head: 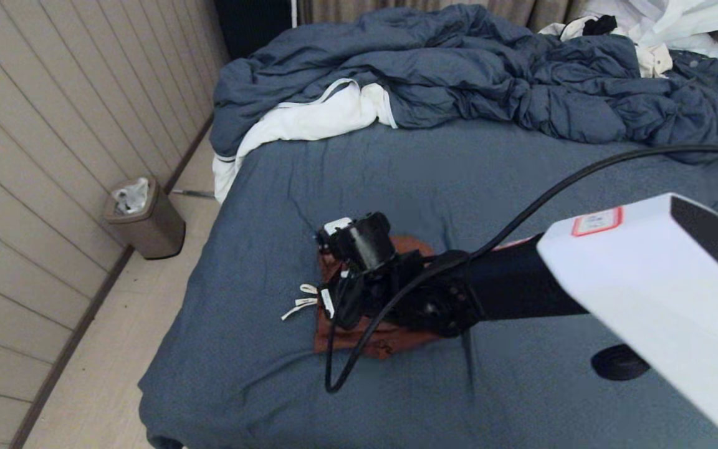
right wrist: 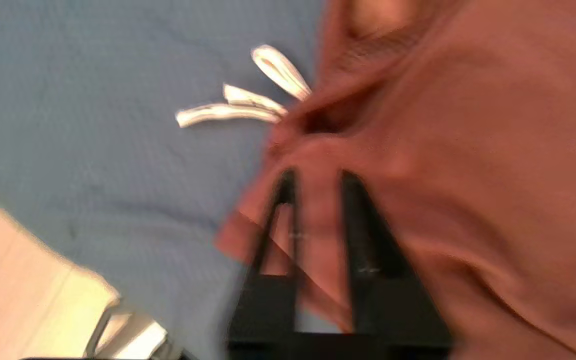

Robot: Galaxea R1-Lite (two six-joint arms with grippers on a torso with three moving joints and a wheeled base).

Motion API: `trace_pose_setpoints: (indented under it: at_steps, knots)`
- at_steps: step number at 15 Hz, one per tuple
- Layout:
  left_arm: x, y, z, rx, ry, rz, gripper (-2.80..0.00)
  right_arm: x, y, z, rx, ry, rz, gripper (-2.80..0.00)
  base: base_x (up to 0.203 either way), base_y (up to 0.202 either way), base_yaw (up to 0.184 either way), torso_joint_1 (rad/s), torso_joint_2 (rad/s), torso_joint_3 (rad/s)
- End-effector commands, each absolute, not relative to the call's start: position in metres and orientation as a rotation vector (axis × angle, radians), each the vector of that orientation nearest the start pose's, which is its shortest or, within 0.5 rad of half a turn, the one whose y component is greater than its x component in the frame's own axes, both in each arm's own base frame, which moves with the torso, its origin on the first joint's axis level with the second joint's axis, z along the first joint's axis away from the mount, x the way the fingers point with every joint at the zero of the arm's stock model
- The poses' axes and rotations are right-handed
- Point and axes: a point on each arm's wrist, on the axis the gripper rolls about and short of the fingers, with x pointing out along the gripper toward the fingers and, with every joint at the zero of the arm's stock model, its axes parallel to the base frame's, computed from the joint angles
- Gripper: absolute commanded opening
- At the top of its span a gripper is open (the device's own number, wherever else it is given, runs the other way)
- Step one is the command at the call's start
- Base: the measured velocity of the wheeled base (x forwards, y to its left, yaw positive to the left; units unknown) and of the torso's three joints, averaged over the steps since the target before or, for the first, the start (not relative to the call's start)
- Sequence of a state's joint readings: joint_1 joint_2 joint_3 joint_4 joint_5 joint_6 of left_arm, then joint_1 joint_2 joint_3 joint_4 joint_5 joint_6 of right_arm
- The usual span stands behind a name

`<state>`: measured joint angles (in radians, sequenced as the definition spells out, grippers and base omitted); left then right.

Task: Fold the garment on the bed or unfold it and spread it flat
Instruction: Unford the brown shorts

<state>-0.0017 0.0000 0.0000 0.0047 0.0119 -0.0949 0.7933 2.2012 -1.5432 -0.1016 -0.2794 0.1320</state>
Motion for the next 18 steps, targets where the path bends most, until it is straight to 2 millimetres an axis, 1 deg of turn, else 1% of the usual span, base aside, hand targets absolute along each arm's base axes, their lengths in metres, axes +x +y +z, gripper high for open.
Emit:
trace_pose_setpoints:
  at_steps: [1, 3, 4, 7, 8, 10, 11, 13, 15, 18]
  knots:
    - [-0.023, 0.000, 0.075, -0.096, 0.006, 0.011, -2.80, 0.314, 0.339, 0.106, -0.206, 0.496, 0.462, 0.00, 0.000, 0.000, 0.000, 0.000, 0.00, 0.000]
    - [-0.023, 0.000, 0.075, -0.097, 0.006, 0.011, -2.80, 0.311, 0.349, 0.094, -0.272, 0.429, 0.424, 0.00, 0.000, 0.000, 0.000, 0.000, 0.00, 0.000]
    - [-0.023, 0.000, 0.075, -0.096, 0.006, 0.012, -2.80, 0.310, 0.353, 0.092, -0.278, 0.392, 0.412, 0.00, 0.000, 0.000, 0.000, 0.000, 0.00, 0.000]
    - [-0.023, 0.000, 0.075, -0.095, 0.006, 0.011, -2.80, 0.317, 0.357, 0.075, -0.335, 0.354, 0.352, 0.00, 0.000, 0.000, 0.000, 0.000, 0.00, 0.000]
    - [-0.023, 0.000, 0.075, -0.095, 0.006, 0.012, -2.80, 0.322, 0.357, 0.073, -0.346, 0.329, 0.323, 0.00, 0.000, 0.000, 0.000, 0.000, 0.00, 0.000]
    - [-0.023, 0.000, 0.075, -0.096, 0.006, 0.013, -2.80, 0.324, 0.357, 0.073, -0.376, 0.284, 0.294, 0.00, 0.000, 0.000, 0.000, 0.000, 0.00, 0.000]
    - [-0.023, 0.000, 0.075, -0.095, 0.006, 0.011, -2.80, 0.325, 0.357, 0.070, -0.389, 0.276, 0.279, 0.00, 0.000, 0.000, 0.000, 0.000, 0.00, 0.000]
    - [-0.023, 0.000, 0.075, -0.096, 0.006, 0.012, -2.80, 0.329, 0.359, 0.055, -0.417, 0.278, 0.263, 0.00, 0.000, 0.000, 0.000, 0.000, 0.00, 0.000]
    - [-0.023, 0.000, 0.075, -0.096, 0.006, 0.011, -2.80, 0.332, 0.362, 0.047, -0.423, 0.276, 0.262, 0.00, 0.000, 0.000, 0.000, 0.000, 0.00, 0.000]
    - [-0.023, 0.000, 0.075, -0.097, 0.006, 0.011, -2.80, 0.332, 0.363, 0.042, -0.430, 0.281, 0.263, 0.00, 0.000, 0.000, 0.000, 0.000, 0.00, 0.000]
